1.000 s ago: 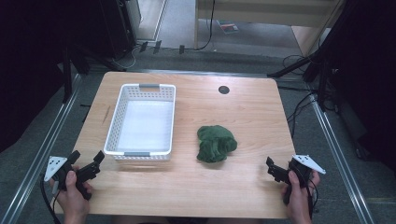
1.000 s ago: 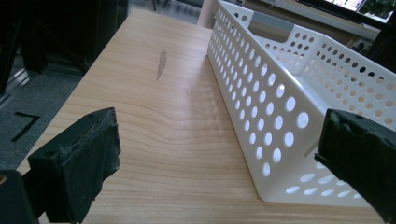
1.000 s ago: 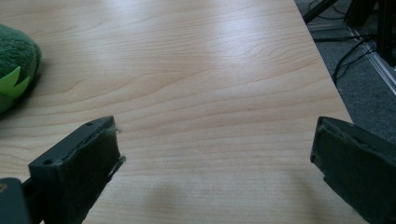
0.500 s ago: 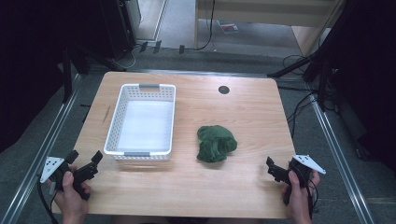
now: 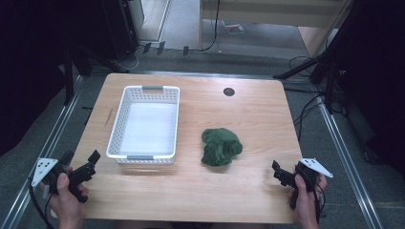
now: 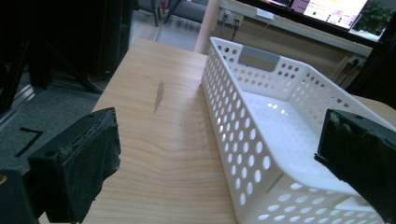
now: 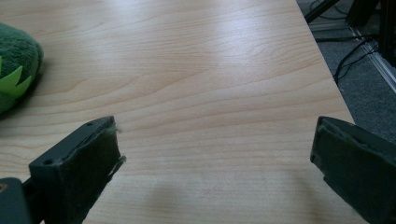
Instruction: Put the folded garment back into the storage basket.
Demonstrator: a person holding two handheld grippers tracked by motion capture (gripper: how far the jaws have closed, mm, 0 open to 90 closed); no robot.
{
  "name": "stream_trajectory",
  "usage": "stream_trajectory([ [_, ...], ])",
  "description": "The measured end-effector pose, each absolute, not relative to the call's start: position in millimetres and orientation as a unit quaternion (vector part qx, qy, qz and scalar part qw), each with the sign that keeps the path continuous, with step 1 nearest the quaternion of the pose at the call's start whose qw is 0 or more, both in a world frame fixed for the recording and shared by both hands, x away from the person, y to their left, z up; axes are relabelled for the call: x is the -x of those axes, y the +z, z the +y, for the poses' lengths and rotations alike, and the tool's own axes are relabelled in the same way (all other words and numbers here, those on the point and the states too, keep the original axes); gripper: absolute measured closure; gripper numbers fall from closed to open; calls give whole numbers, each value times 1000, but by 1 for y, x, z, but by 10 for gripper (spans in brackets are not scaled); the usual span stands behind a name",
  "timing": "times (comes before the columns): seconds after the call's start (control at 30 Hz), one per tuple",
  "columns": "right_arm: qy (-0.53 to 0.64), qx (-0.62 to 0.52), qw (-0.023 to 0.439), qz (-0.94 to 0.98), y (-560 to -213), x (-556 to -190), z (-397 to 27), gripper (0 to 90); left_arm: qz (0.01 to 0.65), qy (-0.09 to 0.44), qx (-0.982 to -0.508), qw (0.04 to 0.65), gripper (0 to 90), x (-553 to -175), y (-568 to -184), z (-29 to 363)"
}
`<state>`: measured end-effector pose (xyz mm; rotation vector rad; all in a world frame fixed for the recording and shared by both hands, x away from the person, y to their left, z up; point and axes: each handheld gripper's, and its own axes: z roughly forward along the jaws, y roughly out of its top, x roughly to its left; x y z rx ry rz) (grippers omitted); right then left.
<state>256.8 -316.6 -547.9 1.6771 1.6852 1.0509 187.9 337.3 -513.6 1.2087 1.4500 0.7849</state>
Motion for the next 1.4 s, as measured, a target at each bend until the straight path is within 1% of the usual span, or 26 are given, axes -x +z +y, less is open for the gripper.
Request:
stream_trajectory([
  [0.23,391,-618,269,626,-548,-256,-315,12,598,326,-513,523,0,-190,-503,327],
  [0.33,392,-618,269,626,-548,-256,-315,12,597,314,-513,531,0,-191,-496,322],
  [0.37,392,-618,269,626,-548,-256,-315,12,594,316,-523,523,0,-193,-491,315],
  [0.4,391,-618,269,626,-548,-256,-315,12,594,316,-523,523,0,-193,-491,315],
  [0.43,391,-618,270,626,-548,-256,-316,12,586,313,-536,521,0,-195,-487,307],
  [0.5,391,-619,270,626,-548,-256,-315,12,582,310,-539,524,0,-196,-485,303],
  [0.53,390,-619,269,626,-548,-256,-315,9,574,309,-549,524,0,-199,-482,295],
  [0.77,387,-617,271,629,-547,-257,-315,6,567,292,-568,520,0,-209,-480,276],
  [0.8,389,-618,270,628,-548,-257,-315,6,563,289,-577,516,0,-212,-480,269],
  [1.4,393,-614,271,628,-548,-256,-316,5,538,247,-618,517,0,-240,-473,217],
])
